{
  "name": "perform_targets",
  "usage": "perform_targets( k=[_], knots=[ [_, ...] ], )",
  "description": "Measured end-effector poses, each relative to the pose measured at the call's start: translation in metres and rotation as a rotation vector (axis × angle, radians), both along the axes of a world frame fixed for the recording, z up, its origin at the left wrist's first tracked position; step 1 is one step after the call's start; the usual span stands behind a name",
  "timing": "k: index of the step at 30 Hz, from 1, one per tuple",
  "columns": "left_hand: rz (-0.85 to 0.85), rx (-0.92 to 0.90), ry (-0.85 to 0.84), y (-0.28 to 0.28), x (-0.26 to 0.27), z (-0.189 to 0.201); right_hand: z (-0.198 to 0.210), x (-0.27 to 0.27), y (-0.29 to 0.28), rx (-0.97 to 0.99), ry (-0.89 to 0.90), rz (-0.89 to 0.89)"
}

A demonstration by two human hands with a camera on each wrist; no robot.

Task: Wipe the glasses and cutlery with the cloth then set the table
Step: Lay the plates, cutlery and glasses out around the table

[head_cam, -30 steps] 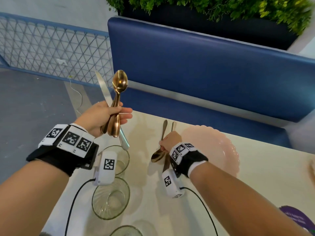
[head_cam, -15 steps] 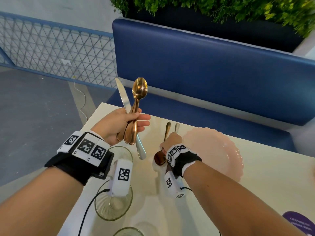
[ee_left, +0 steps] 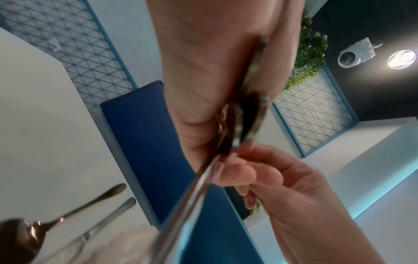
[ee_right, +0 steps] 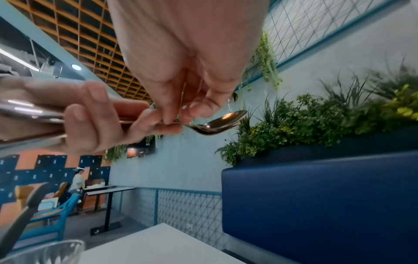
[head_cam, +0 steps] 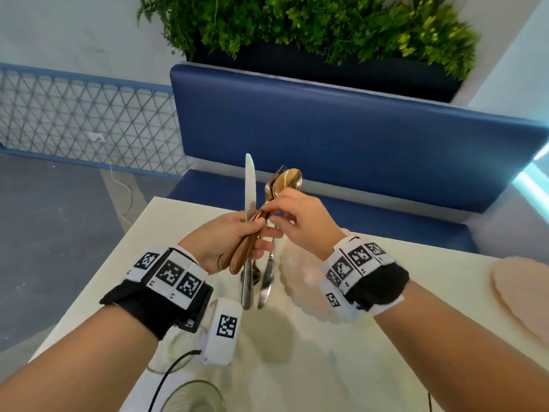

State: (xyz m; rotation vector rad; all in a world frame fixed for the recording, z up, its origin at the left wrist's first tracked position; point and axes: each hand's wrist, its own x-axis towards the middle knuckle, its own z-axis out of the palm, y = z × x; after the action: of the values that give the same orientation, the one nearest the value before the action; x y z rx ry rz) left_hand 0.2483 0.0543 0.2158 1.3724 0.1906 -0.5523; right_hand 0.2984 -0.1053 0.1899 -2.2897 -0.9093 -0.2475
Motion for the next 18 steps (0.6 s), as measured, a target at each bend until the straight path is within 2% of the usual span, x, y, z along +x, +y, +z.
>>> perform_targets(
  k=[6,11,18],
  knots=[
    [-0.104,0.057,0.006,-0.053,-0.017,0.007,0.016,-0.023,-0.064,-0.102,-0.056,-0.011],
    [-0.151,0.037,0.021,-0.100,-0.027,0.007,0.026,-0.039,-0.115,-0.108,0.005,-0.037],
    [-0.254,0.096,0.035,-0.162,-0.043,0.001,0.038,-0.056,-0.178,-0.364,0.097,-0.039]
  ],
)
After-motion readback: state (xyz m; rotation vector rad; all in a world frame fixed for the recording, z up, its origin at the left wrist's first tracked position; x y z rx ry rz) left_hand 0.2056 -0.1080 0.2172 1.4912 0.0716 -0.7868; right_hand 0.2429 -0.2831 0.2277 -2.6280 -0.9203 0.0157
